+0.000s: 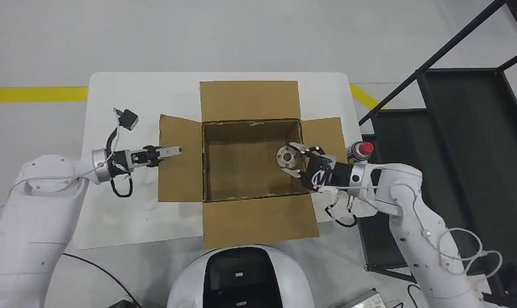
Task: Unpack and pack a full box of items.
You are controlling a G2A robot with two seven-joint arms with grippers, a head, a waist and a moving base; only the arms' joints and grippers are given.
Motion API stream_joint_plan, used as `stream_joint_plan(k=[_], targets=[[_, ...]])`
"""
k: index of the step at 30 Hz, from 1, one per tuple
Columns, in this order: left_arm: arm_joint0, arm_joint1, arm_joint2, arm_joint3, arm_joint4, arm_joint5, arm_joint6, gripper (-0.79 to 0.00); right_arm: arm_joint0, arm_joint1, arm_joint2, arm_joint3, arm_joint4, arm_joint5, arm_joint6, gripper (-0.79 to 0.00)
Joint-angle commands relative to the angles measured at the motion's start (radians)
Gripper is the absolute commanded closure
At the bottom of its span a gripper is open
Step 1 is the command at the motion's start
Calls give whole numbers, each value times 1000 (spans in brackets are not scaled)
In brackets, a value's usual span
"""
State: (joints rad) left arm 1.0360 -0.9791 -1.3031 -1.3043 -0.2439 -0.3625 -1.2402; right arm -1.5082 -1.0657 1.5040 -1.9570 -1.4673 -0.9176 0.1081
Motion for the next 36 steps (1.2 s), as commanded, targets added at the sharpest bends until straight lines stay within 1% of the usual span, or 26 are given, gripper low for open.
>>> stream_joint_plan(k=[1, 9, 13, 18, 22, 26, 28, 31, 34, 35, 36], targets=[[4, 2, -2, -4, 3, 3, 4, 0, -5, 2, 3, -7, 1, 4, 1, 0], [17, 9, -15, -21, 2, 15, 15, 0, -15, 9, 19, -32, 24, 7, -9, 0], [35, 19, -48, -39, 8, 14, 13, 0, -20, 12, 28, -37, 31, 5, -18, 0], [79, 39, -129, -66, 13, 13, 4, 0, -18, 15, 18, -39, 37, 6, -29, 0], [127, 60, -221, -83, 19, 21, -2, 0, -7, 16, -3, -32, 37, 4, -29, 0], [178, 79, -306, -90, 30, 27, -36, 0, 5, 18, -23, -24, 38, 1, -27, 0], [196, 86, -338, -87, 24, 10, -54, 0, 12, 18, -32, -19, 39, -3, -25, 0], [210, 94, -382, -80, 8, 14, -46, 0, 24, 19, -46, -15, 40, -6, -23, 0], [219, 99, -402, -81, 7, 19, -30, 0, 35, 20, -57, -15, 45, -9, -21, 0], [220, 100, -407, -78, 6, 20, -19, -508, 37, 21, -61, -15, 46, -9, -19, 0], [222, 101, -406, -77, 4, 27, -20, -785, 39, 21, -64, -14, 47, -10, -17, 0]])
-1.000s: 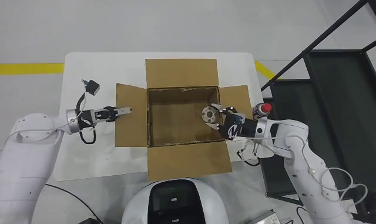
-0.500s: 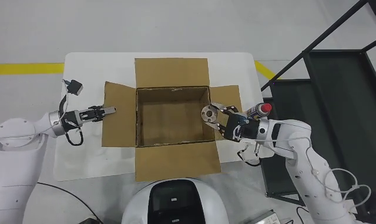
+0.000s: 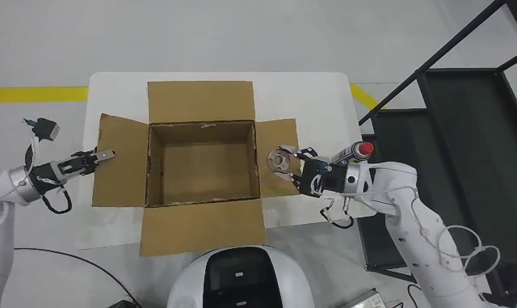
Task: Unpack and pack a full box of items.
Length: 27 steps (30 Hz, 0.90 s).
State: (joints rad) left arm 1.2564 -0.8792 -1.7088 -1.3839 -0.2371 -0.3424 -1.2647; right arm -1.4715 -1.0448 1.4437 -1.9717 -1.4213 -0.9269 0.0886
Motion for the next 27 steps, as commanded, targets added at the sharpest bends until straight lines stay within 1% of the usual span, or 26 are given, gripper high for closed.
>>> stream_joint_plan(k=[1, 5, 9, 25, 27], targets=[[1, 1, 2, 3, -12, 11, 1, -785, 4, 1, -7, 0, 1, -1, 5, 0], [-2, 2, 3, 22, -38, 11, 16, -785, 4, 2, -20, 4, 9, 2, 13, 0], [5, 2, -20, 50, -57, -12, 104, -785, 5, 2, -23, 7, 13, 5, 16, 0], [5, 2, -20, 50, -57, -12, 104, -785, 5, 2, -23, 7, 13, 5, 16, 0], [5, 2, -20, 50, -57, -12, 104, -785, 5, 1, -25, -1, 20, 33, 14, 0]])
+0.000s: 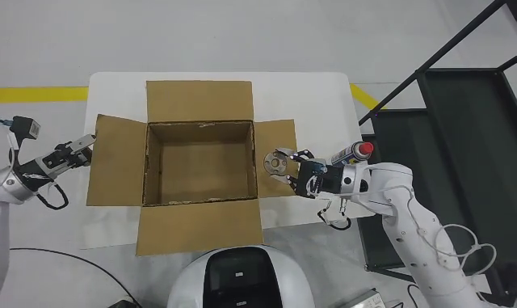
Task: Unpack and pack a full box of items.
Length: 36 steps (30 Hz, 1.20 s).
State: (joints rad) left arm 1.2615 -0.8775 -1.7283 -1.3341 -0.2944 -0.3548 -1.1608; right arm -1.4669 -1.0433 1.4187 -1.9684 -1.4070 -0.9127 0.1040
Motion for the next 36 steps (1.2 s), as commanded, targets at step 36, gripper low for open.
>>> stream_joint_plan(k=[36], targets=[[0, 0, 0, 0, 0, 0, 0, -785, -353, 12, 268, 98, 87, 248, -156, 0]])
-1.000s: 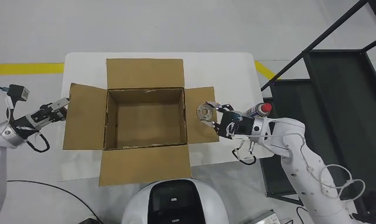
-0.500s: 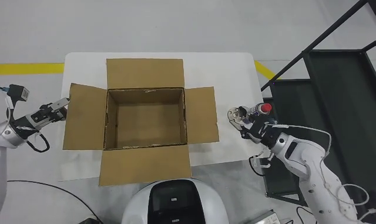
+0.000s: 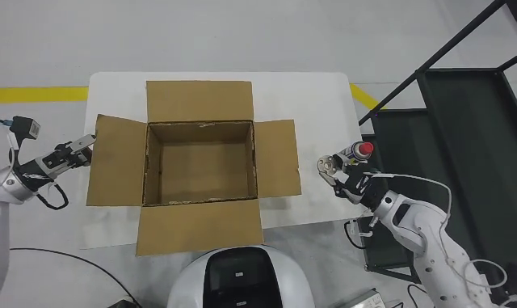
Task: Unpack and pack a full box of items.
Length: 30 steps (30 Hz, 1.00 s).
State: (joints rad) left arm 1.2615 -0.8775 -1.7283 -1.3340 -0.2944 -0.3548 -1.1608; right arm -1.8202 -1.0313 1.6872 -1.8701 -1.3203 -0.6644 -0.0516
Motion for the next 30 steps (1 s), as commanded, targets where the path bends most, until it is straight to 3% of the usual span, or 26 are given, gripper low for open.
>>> stream_joint_plan(k=[1, 5, 11, 30], targets=[[0, 0, 0, 0, 0, 0, 0, -785, 0, 0, 0, 0, 0, 0, 0, 0], [0, 0, 0, 0, 0, 0, 0, -785, 7, 0, -7, -3, -32, 22, 12, 0], [0, 0, 0, 0, 0, 0, 0, -785, 40, -6, -52, 113, -17, 64, 31, 0], [0, 0, 0, 0, 0, 0, 0, -785, 201, -35, -271, 583, -123, 118, -204, 0]])
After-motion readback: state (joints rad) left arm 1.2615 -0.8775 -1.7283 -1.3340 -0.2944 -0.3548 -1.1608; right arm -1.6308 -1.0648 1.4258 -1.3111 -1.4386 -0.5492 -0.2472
